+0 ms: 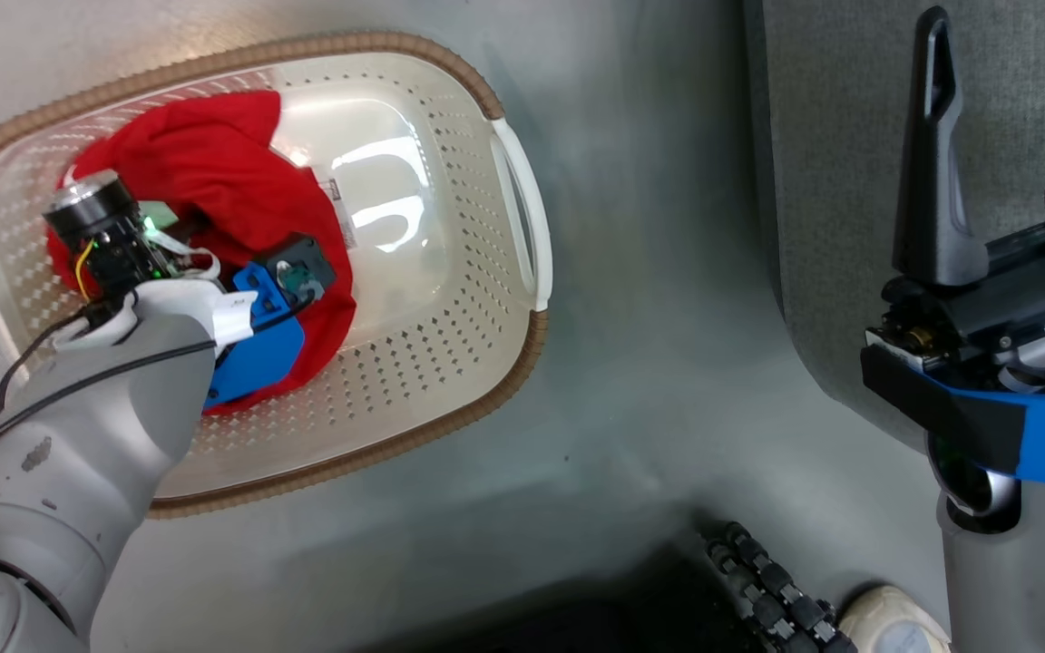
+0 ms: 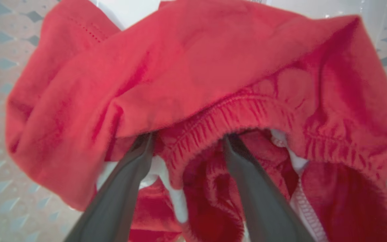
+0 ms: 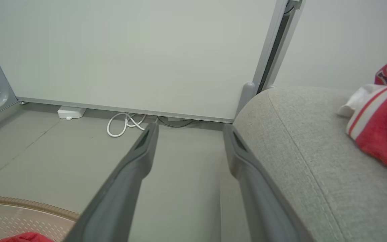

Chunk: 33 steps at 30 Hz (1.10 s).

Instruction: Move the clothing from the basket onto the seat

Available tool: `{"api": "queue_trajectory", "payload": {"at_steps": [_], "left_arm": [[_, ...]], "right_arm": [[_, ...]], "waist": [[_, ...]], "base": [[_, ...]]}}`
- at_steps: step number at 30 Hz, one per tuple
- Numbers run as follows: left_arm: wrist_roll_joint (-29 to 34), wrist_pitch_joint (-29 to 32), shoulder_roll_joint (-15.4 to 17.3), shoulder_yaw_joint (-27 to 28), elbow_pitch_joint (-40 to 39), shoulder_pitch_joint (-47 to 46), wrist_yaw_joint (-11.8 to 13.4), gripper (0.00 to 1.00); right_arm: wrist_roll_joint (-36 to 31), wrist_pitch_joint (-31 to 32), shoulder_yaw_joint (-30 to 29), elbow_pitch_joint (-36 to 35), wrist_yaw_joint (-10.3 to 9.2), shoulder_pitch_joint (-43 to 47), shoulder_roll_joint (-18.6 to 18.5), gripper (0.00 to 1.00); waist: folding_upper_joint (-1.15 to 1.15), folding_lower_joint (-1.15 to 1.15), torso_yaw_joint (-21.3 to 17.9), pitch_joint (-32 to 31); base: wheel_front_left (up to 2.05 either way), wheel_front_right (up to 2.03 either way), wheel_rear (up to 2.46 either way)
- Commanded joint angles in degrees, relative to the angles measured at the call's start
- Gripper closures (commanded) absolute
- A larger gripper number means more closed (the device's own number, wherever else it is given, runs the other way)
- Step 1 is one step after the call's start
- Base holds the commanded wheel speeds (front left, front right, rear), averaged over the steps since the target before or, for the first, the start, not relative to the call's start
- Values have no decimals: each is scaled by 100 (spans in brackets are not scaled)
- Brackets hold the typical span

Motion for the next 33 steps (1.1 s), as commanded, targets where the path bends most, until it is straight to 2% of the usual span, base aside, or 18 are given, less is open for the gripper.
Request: {"api": "queue_trajectory", "payload": {"at_steps": [1,6,7,9,14,20,24,28,33], "left_arm": [[-6,29,1,-6,10,-119,54,0],[-78,286,-75,23,19,-126,130,0],[-78,322,-102,21,20,-120,152,39],[-118,348,-174,34,21,-114,185,100],[-187,301,-328,43,23,-48,228,100],[-347,-88,-512,114,22,83,188,100],[-492,-437,-597,174,18,179,128,100],[-643,-960,-496,251,23,372,80,100],[-785,-1402,-642,280,15,612,35,100]], "right_arm": [[21,-3,-1,-58,3,21,8,0],[21,-3,29,-175,2,96,8,0],[23,-3,24,-189,3,102,8,0],[34,-3,9,-198,3,116,8,0],[36,-3,-13,-149,2,40,8,0],[-24,-3,-71,-101,3,14,8,0],[-62,-3,-87,-12,3,25,7,0],[-81,-3,-112,99,3,88,7,0],[-116,-3,-157,289,3,194,7,0]], "waist": [[0,-1,-51,79],[0,-1,-100,154],[0,-1,-102,159],[0,-1,-96,168],[0,-1,-31,88],[0,-1,134,-194],[0,-1,251,-454],[0,-1,388,-775],[0,-1,566,-1255]], "base": [[0,0,0],[0,0,0],[0,0,0],[0,0,0],[0,0,0],[0,0,0],[0,0,0],[0,0,0],[0,0,0]]}}
